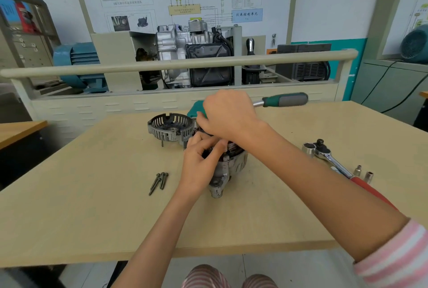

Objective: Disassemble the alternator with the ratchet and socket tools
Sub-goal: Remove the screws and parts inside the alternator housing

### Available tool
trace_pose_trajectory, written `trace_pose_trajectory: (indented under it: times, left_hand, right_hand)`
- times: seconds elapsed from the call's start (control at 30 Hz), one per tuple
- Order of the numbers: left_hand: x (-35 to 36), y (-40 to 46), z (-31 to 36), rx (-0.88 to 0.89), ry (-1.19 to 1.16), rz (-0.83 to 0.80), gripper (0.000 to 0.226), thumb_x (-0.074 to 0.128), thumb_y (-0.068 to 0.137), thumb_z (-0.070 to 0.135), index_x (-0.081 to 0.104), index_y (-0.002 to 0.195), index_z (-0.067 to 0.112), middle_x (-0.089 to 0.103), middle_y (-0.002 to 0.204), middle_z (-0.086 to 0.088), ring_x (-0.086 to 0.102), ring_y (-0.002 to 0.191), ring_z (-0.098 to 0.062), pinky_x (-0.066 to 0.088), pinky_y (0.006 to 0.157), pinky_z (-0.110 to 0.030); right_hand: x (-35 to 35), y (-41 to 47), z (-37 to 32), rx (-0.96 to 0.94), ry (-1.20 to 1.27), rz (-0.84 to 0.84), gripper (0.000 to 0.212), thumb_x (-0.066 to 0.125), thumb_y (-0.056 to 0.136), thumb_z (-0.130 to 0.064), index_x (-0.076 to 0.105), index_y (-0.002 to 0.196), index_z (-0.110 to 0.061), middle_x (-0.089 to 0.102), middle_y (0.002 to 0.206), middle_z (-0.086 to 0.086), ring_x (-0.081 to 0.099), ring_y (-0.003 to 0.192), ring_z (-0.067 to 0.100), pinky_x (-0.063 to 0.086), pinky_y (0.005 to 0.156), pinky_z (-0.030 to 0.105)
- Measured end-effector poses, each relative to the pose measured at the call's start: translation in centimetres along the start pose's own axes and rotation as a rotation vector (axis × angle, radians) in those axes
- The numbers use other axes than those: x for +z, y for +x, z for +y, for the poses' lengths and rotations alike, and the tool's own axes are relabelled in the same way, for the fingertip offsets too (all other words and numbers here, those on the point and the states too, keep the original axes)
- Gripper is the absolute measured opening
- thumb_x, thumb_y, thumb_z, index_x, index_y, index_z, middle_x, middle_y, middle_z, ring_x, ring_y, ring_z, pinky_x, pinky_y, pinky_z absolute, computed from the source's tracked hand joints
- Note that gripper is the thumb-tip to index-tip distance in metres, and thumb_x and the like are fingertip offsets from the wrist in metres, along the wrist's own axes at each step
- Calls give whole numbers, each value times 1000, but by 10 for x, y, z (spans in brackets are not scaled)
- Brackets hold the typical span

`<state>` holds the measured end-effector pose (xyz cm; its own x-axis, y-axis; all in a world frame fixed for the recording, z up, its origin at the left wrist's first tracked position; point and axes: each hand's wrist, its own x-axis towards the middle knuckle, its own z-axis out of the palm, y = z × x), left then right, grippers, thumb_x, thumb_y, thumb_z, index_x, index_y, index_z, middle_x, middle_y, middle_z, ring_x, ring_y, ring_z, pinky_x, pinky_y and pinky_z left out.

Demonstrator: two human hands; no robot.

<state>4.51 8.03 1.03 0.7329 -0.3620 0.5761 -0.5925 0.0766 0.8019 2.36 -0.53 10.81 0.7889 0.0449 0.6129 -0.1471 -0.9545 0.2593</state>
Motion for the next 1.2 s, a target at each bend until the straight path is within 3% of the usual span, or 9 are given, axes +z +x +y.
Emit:
trace_pose_trajectory:
  times: [0.07, 0.2, 0.43, 0.53, 0.67, 0.8, 0.9, 1.03, 1.2]
  left_hand:
    - [-1, 0, 0, 3, 14, -18, 23, 61, 89, 17, 67, 79, 37, 52, 83, -8, 46, 95, -17, 34, 83, -11]
    - [0, 1, 0, 21, 8, -3, 17, 64, 86, 20, 68, 86, 37, 45, 76, 2, 45, 87, -16, 36, 81, -18]
    - [7, 1, -3, 18, 16, 77, 24, 68, 83, 13, 68, 72, 34, 41, 69, 5, 41, 78, -13, 35, 76, -23]
    - [6, 0, -1, 20, 14, 56, 23, 66, 85, 15, 67, 75, 36, 42, 70, 6, 41, 79, -12, 34, 76, -20]
    - [-1, 0, 1, 6, 23, -22, 23, 59, 91, 19, 67, 80, 37, 45, 76, -1, 41, 85, -8, 32, 79, -10]
    - [-2, -1, 1, 4, 14, -25, 14, 60, 90, 20, 70, 90, 29, 43, 75, 5, 42, 87, -9, 34, 82, -14]
    - [0, 1, 0, 18, -15, 7, 17, 64, 86, 17, 69, 91, 32, 42, 72, 6, 44, 83, -14, 36, 82, -21]
    - [5, 3, -2, 19, 11, 56, 15, 66, 85, 11, 72, 89, 24, 40, 69, 6, 41, 79, -14, 35, 77, -23]
    - [0, 1, -1, -3, -1, 6, 22, 62, 88, 13, 69, 77, 31, 42, 72, 5, 41, 81, -11, 34, 79, -18]
  right_hand:
    - [0, 2, 6, -108, 50, -18, 36, 42, 91, -37, 42, 62, -16, 33, 52, -5, 33, 48, 15, 17, 43, 25]
    - [-2, 4, 13, -159, 124, -76, 41, 43, 91, -36, 33, 54, -20, 37, 52, -6, 30, 48, 10, 19, 44, 26]
    - [4, 5, -6, 247, -61, -95, 29, 47, 91, -17, 38, 64, -17, 33, 58, -1, 31, 48, 15, 19, 43, 24]
    - [3, 4, -3, 147, -40, -51, 21, 45, 92, -22, 43, 72, -18, 31, 59, -2, 39, 57, 17, 18, 43, 25]
    - [4, 4, 9, -81, 28, -27, 36, 42, 92, -36, 41, 62, -16, 33, 53, -4, 29, 47, 10, 17, 43, 24]
    - [-1, 4, 15, -192, 140, -77, 43, 45, 90, -38, 33, 52, -22, 37, 50, -8, 29, 46, 5, 17, 44, 25]
    - [0, 3, 12, -120, 107, -65, 43, 44, 91, -33, 32, 53, -19, 34, 51, -5, 28, 46, 7, 15, 44, 25]
    - [5, 2, -2, 233, -75, -60, 32, 47, 91, -16, 36, 62, -17, 29, 56, -1, 32, 49, 15, 16, 42, 24]
    - [7, 4, -3, 99, -79, -10, 35, 46, 91, -21, 34, 60, -15, 28, 55, -2, 35, 50, 15, 17, 41, 24]
